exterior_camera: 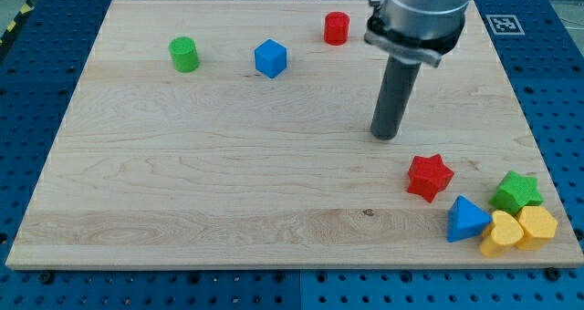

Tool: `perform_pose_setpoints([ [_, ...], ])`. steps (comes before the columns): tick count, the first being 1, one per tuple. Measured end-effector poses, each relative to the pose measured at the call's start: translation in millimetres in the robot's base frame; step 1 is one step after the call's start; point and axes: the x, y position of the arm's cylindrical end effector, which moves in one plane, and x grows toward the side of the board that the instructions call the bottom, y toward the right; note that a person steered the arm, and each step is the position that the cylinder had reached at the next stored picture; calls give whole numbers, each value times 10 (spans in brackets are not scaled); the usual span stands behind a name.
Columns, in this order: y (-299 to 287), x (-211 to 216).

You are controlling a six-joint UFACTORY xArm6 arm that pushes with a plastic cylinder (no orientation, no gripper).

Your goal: Push the red star into the group of objects

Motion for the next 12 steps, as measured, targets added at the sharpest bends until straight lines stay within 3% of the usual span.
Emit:
perform_pose_setpoints([
  [2,179,540],
  [4,778,579],
  [7,998,223],
  [9,935,574],
  [10,929,518],
  [12,999,-661],
])
